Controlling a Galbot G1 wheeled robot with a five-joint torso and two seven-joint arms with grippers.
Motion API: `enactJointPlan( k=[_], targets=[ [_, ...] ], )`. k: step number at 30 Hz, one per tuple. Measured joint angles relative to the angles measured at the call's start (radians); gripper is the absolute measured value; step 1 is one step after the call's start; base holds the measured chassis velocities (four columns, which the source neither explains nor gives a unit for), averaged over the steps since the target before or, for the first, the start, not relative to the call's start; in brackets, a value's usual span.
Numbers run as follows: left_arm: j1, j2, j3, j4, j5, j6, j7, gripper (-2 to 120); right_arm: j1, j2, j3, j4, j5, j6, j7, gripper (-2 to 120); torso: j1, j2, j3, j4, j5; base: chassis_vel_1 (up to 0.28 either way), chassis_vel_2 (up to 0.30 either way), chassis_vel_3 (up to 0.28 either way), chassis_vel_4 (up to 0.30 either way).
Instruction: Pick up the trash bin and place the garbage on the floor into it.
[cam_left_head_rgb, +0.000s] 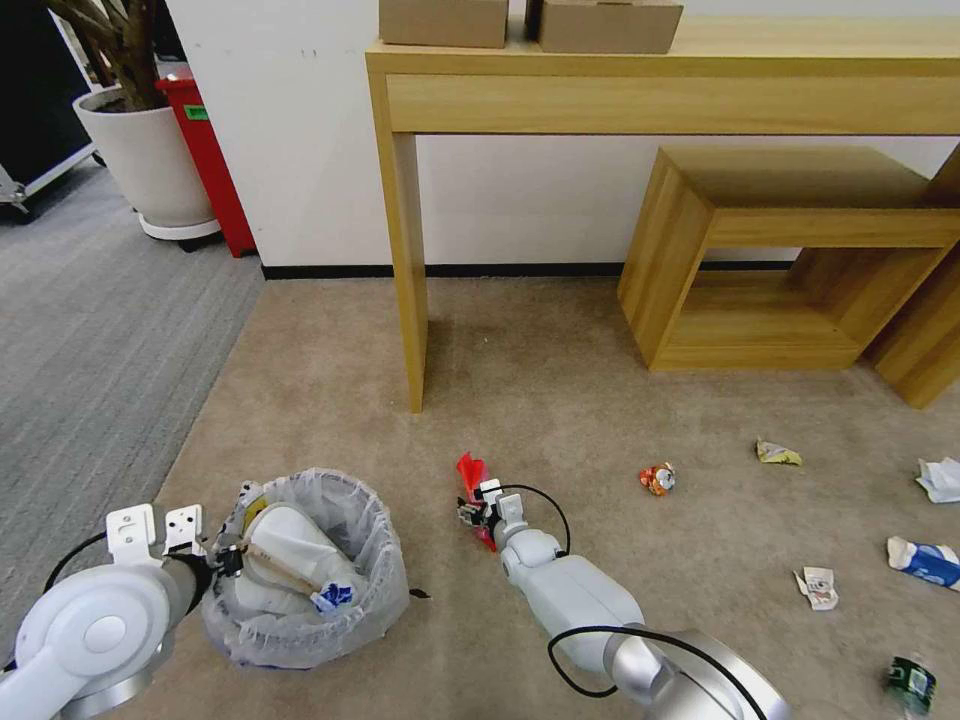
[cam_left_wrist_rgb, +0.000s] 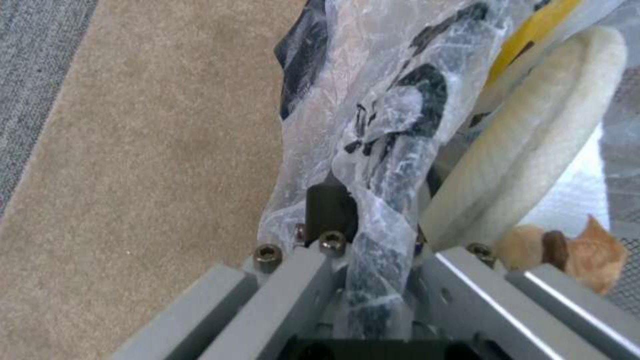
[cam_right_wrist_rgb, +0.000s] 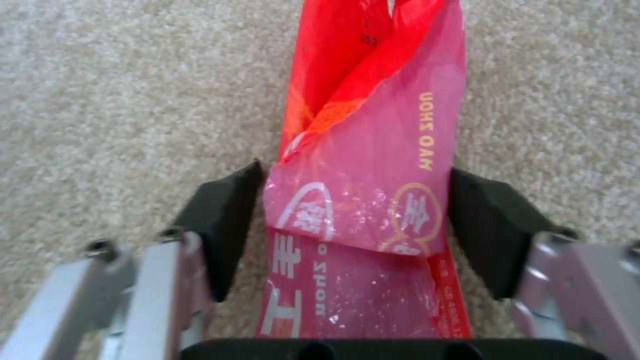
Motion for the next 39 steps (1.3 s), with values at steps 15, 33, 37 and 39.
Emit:
enactJointPlan(
  k=[15,33,37,39],
  targets=[
    [0.012,0.003,-0.008,-0.011,0.011,-0.003,0.001,0,-0.019,-0.008,-0.003,0.094,0.026,0.0,-0.012,10,0.0,0.0,0.0,0.0002,0.0002,0.0,0.0,0.0,0.0],
    [0.013,0.01,-0.011,-0.012,0.0,-0.007,-0.001,0,-0.057,-0.352,-0.006,0.896,0.516,0.142,-0.396,0,0.0,0.0,0.0,0.0003,0.0002,0.0,0.0,0.0,0.0],
    [0.009,0.004,-0.006,-0.01,0.003,-0.007,-0.001,0,-0.07,-0.461,-0.075,1.061,0.615,0.132,-0.576,0,0.0,0.0,0.0,-0.0002,0.0,0.0,0.0,0.0,0.0],
    [0.004,0.0,-0.006,-0.008,0.002,-0.007,-0.001,0,-0.071,-0.469,-0.101,1.083,0.62,0.133,-0.594,0,0.0,0.0,0.0,-0.0005,0.0,0.0,0.0,0.0,0.0]
  ],
)
